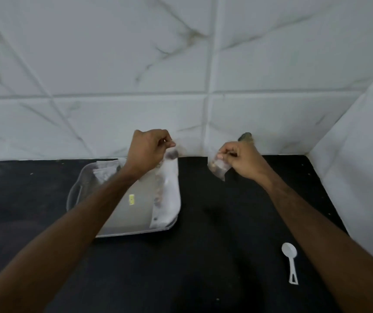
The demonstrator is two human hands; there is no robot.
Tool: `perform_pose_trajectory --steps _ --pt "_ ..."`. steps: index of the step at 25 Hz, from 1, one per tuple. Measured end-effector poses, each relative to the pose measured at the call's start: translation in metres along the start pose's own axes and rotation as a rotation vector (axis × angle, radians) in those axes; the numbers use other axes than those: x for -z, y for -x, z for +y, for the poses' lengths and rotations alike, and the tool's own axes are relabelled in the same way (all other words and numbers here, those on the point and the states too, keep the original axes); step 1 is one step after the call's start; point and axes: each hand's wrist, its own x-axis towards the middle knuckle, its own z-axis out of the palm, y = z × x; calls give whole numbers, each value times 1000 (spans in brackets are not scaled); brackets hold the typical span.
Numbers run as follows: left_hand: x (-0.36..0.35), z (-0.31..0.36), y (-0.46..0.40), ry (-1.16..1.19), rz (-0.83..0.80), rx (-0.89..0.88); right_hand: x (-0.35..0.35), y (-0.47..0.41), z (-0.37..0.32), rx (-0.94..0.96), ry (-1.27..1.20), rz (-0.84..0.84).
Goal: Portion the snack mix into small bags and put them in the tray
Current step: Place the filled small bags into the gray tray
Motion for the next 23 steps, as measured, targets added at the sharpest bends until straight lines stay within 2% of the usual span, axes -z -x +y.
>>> perform_pose_trajectory --steps 2,4,9,13,18,23 --pt "31 -28 15 -74 67 -40 -15 -17 -36 87 77 24" --pt "57 -58 30 -110 65 1 -42 -35 -68 158 104 19" --pt "89 -127 67 -281 -30 39 -123 -80 -108 189 247 -178" --pt "81 -166 82 -492 -217 58 -173 -108 -111 139 302 -299" --pt "55 -201 92 -484 -404 93 -237 -132 -110 131 417 -432" --pt "34 -227 95 -441 -413 129 -269 -145 -104 134 465 -466"
